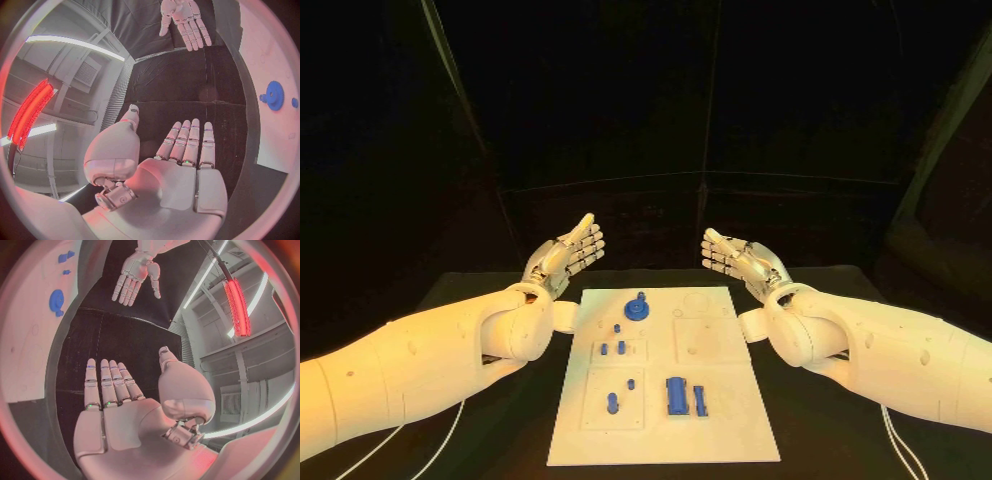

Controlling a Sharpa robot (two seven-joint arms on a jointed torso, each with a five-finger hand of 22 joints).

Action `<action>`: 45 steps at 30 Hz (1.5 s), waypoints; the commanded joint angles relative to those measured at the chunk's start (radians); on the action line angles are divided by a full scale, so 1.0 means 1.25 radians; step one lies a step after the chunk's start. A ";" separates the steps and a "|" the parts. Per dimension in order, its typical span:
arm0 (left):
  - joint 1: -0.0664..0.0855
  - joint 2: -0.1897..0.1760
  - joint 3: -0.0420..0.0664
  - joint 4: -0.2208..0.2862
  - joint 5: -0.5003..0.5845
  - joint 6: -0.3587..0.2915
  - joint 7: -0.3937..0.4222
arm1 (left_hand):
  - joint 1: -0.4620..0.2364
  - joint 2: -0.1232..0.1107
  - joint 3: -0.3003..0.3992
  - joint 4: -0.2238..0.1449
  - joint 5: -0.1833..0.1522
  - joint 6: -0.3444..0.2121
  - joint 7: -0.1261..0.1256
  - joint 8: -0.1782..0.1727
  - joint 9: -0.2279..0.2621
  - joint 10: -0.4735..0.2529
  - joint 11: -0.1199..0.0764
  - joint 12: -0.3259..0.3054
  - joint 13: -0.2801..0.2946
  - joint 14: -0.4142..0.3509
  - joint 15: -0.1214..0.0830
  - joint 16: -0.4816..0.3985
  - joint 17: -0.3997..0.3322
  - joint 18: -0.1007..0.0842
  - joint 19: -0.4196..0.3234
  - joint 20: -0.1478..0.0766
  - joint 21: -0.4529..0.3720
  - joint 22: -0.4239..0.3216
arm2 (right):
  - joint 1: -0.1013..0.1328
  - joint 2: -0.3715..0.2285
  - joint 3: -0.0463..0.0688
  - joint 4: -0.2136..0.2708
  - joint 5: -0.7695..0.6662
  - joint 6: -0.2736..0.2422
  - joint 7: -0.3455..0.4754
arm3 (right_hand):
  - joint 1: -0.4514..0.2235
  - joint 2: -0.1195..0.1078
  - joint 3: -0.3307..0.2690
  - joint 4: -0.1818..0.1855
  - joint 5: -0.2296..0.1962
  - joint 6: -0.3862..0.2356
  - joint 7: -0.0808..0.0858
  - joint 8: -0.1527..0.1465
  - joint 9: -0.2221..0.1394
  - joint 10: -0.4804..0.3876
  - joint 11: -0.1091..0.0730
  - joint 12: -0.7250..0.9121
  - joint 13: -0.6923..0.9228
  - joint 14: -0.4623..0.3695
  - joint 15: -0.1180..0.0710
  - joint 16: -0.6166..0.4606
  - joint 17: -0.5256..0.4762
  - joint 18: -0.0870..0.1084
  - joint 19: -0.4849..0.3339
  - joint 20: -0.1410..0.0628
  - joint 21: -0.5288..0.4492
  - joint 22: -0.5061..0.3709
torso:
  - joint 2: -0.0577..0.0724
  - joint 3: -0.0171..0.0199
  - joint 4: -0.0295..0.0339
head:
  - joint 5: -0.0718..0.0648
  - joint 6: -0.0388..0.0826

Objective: Assemble the parts on the task board

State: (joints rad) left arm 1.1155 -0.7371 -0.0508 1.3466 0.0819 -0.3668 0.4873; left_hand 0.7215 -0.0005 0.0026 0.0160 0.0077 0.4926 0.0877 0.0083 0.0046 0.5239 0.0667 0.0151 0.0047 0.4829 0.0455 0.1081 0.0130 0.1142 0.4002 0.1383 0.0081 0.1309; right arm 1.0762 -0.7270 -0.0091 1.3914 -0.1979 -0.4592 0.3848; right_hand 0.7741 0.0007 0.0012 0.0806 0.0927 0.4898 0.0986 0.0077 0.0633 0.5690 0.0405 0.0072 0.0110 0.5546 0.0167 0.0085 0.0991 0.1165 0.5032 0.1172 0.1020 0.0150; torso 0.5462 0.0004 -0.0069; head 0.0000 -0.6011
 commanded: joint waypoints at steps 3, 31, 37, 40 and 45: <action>-0.024 -0.016 0.019 0.089 -0.045 -0.206 0.020 | -0.215 0.000 -0.002 -0.013 -0.006 -0.147 -0.070 -0.007 -0.004 -0.156 -0.053 -0.012 -0.004 -0.144 -0.036 -0.086 -0.010 -0.031 -0.119 -0.041 -0.006 -0.039 | -0.012 -0.025 0.004 0.084 0.119 -0.185 0.084 | -0.231 -0.001 -0.001 -0.065 -0.074 -0.146 -0.079 -0.006 -0.051 -0.170 -0.032 -0.006 -0.009 -0.165 -0.013 -0.007 -0.079 -0.033 -0.150 -0.035 -0.082 -0.012 | -0.002 -0.0003 0.0055 | 0.000 0.001; -0.052 -0.034 0.041 0.179 -0.066 -0.323 0.026 | -0.465 0.000 -0.002 -0.013 -0.006 -0.317 -0.070 -0.007 -0.004 -0.338 -0.053 -0.012 -0.004 -0.311 -0.036 -0.086 -0.010 -0.091 -0.255 -0.111 -0.006 -0.105 | -0.021 -0.042 0.007 0.143 0.158 -0.249 0.108 | -0.497 -0.001 -0.001 -0.065 -0.074 -0.314 -0.079 -0.006 -0.051 -0.366 -0.032 -0.006 -0.009 -0.356 -0.013 -0.007 -0.079 -0.093 -0.322 -0.094 -0.082 -0.012 | -0.002 -0.0003 0.0055 | 0.000 0.001; -0.052 -0.034 0.041 0.179 -0.066 -0.323 0.026 | -0.489 0.000 -0.002 -0.013 -0.006 -0.332 -0.070 -0.007 -0.004 -0.354 -0.053 -0.012 -0.004 -0.326 -0.036 -0.086 -0.010 -0.091 -0.320 -0.111 -0.006 -0.105 | -0.021 -0.042 0.007 0.143 0.158 -0.249 0.108 | -0.523 -0.001 -0.001 -0.065 -0.074 -0.329 -0.079 -0.006 -0.051 -0.383 -0.032 -0.006 -0.009 -0.374 -0.013 -0.007 -0.079 -0.093 -0.338 -0.094 -0.082 -0.012 | -0.002 -0.0003 0.0055 | 0.000 0.001; -0.052 -0.034 0.041 0.179 -0.066 -0.323 0.026 | -0.496 0.000 -0.002 -0.013 -0.006 -0.394 -0.070 -0.007 -0.004 -0.360 -0.053 -0.012 -0.004 -0.386 -0.036 -0.086 -0.010 -0.091 -0.320 -0.111 -0.006 -0.105 | -0.021 -0.042 0.007 0.143 0.158 -0.249 0.108 | -0.550 -0.001 -0.001 -0.065 -0.074 -0.392 -0.079 -0.006 -0.051 -0.455 -0.032 -0.006 -0.009 -0.444 -0.013 -0.007 -0.079 -0.093 -0.403 -0.094 -0.082 -0.012 | -0.002 -0.0003 0.0055 | 0.000 0.001; -0.052 -0.034 0.041 0.179 -0.066 -0.323 0.026 | -0.577 0.000 -0.002 -0.013 -0.006 -0.394 -0.070 -0.007 -0.004 -0.419 -0.053 -0.012 -0.004 -0.386 -0.036 -0.086 -0.010 -0.091 -0.320 -0.111 -0.006 -0.105 | -0.021 -0.042 0.007 0.143 0.158 -0.249 0.108 | -0.619 -0.001 -0.001 -0.065 -0.074 -0.392 -0.079 -0.006 -0.051 -0.455 -0.032 -0.006 -0.009 -0.444 -0.013 -0.007 -0.079 -0.093 -0.403 -0.094 -0.082 -0.012 | -0.002 -0.0003 0.0055 | 0.000 0.001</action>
State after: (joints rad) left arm 1.0483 -0.7799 -0.0016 1.5683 0.0134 -0.7652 0.4991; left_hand 0.0280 0.0001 -0.0013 0.0068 0.0038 0.0052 -0.0003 0.0042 0.0013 0.0075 -0.0006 0.0034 0.0013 0.0058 0.0002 0.0069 0.0009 0.0057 0.0044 -0.0009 0.0040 0.0014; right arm 1.0481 -0.7798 -0.0012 1.5677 0.0018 -0.7642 0.5052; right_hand 0.0059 -0.0003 0.0000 0.0074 0.0064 0.0035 0.0005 0.0040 0.0010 0.0051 0.0000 0.0037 0.0017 0.0036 -0.0002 0.0049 0.0012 0.0068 0.0054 -0.0003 0.0067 0.0015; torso 0.5442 0.0000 0.0000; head 0.0000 -0.5999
